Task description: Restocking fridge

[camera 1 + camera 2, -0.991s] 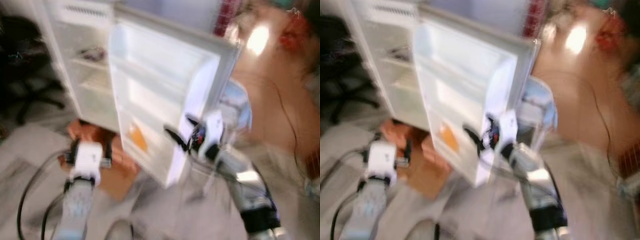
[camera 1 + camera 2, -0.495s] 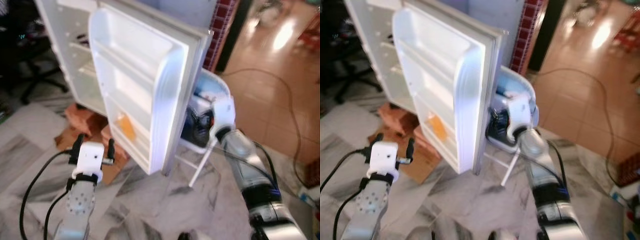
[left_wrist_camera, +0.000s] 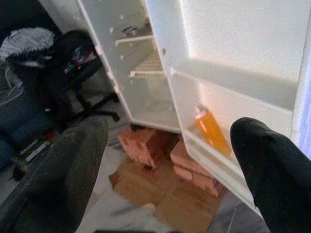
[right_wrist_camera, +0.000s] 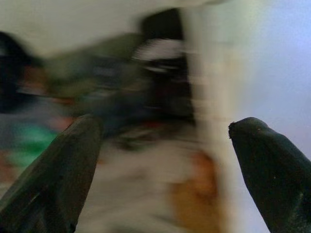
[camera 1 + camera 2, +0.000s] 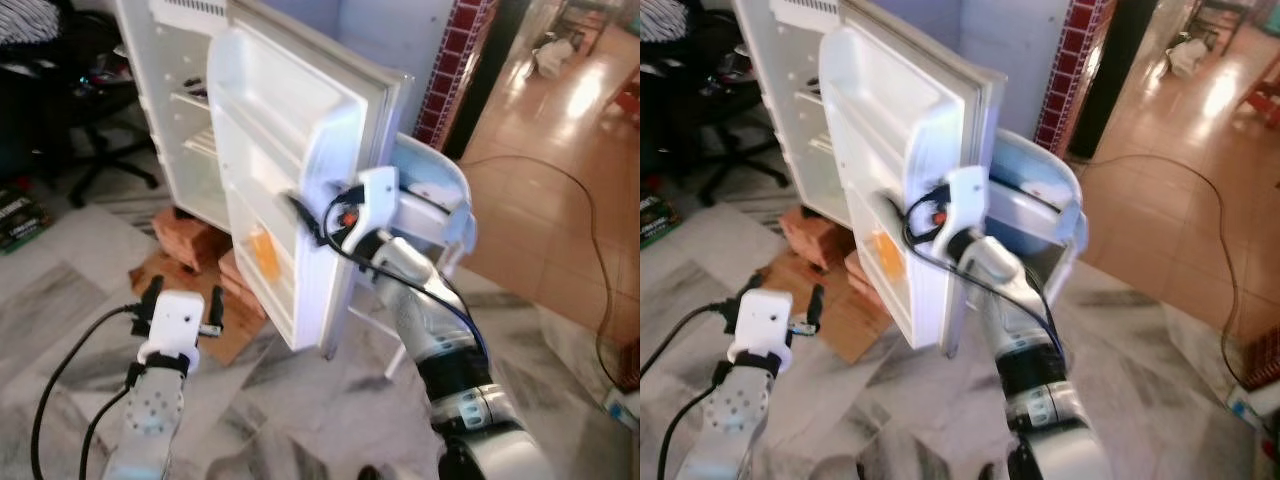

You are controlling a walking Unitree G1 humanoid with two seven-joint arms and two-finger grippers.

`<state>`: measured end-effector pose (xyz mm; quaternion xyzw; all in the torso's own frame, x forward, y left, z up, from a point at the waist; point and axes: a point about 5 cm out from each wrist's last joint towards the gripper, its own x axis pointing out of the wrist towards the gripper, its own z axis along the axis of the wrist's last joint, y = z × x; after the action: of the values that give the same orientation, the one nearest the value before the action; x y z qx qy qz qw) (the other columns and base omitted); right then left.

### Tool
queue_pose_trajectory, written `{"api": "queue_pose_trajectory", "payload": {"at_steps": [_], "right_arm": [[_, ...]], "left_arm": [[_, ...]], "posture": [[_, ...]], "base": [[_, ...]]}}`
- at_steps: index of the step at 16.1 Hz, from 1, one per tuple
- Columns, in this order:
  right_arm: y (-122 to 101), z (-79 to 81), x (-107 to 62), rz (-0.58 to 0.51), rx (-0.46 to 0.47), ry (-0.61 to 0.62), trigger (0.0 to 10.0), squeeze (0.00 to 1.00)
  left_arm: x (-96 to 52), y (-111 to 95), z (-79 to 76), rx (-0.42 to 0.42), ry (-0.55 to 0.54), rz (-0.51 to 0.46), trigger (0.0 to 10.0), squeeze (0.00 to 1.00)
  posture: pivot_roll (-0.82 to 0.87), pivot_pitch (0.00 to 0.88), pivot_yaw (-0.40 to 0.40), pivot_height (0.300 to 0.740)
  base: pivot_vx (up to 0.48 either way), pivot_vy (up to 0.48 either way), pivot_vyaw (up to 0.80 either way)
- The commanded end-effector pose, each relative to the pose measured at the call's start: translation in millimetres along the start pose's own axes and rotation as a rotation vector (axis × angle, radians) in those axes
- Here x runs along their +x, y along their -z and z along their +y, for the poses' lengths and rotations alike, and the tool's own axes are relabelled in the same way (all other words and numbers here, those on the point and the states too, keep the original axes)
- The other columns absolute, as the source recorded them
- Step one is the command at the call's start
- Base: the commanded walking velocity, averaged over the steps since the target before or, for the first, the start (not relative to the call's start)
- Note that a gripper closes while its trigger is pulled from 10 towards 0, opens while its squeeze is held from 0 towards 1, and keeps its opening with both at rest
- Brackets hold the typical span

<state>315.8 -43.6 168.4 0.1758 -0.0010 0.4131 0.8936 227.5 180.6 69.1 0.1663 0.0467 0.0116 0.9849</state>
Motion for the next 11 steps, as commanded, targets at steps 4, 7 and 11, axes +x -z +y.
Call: {"api": "queue_pose_trajectory", "payload": {"at_steps": [4,7,11], "right_arm": [[6.7,-0.4,-33.8,0.160,-0.041,-0.207,10.0,0.00],[48.0,-61.1,-50.6,0.503,-0.489,0.048,10.0,0.00],[21.1,-110.3,-50.0,0.665,-0.750,0.410,10.0,0.00]], "left_arm": [[2.4,0.7,-1.9,0.008,0.017,0.012,10.0,0.00],[4.5,0.8,-2.5,0.011,0.026,0.018,10.0,0.00],[2.1,0.2,0.9,0.018,0.011,0.022,10.0,0.00]], "posture": [[0.18,0.039,-0.045,0.740],[0.18,0.038,-0.042,0.740],[0.21,0.041,-0.051,0.740]], "base": [[0.000,0.000,0.00],[0.000,0.000,0.00],[0.000,0.000,0.00]]}}
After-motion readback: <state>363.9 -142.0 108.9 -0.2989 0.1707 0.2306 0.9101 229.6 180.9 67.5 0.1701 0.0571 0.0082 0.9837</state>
